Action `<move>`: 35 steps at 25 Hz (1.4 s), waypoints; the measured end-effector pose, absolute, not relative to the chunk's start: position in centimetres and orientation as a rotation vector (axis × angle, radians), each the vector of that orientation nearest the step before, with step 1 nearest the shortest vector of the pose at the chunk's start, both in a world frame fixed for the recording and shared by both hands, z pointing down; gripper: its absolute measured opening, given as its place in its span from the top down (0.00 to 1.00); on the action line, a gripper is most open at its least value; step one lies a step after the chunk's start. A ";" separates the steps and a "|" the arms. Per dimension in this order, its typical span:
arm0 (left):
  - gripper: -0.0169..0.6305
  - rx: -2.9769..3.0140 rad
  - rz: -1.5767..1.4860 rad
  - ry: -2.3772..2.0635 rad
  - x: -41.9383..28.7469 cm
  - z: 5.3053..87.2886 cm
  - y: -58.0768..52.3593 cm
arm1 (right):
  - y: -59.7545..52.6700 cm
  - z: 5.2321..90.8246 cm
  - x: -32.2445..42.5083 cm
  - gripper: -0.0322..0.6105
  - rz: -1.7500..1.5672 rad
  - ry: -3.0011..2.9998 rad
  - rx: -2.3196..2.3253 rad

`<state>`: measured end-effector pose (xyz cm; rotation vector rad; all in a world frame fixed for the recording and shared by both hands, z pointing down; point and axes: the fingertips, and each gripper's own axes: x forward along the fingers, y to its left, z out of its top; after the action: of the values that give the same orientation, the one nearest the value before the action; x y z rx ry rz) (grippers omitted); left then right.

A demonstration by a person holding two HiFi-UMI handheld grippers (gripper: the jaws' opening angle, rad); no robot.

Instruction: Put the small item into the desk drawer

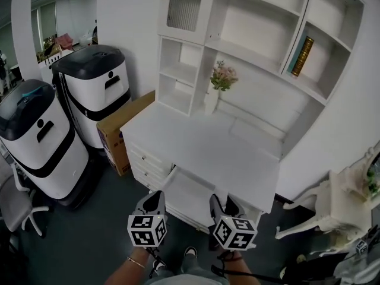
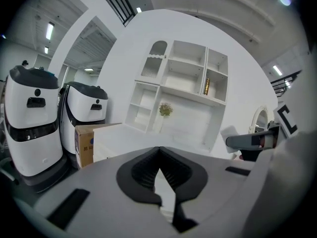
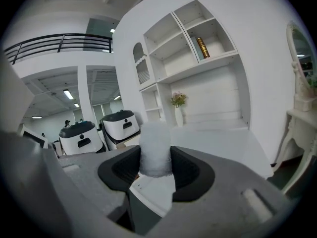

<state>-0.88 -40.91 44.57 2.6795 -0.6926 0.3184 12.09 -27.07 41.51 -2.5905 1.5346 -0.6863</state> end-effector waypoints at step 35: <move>0.98 2.646 0.775 -0.348 10.9 58.1 -33.2 | -13.2 58.2 19.4 0.67 -1.149 1.014 -2.639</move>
<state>10.91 -33.25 58.11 2.6457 -0.3478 0.7749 19.43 -13.17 58.21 -2.6394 1.0137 -1.1491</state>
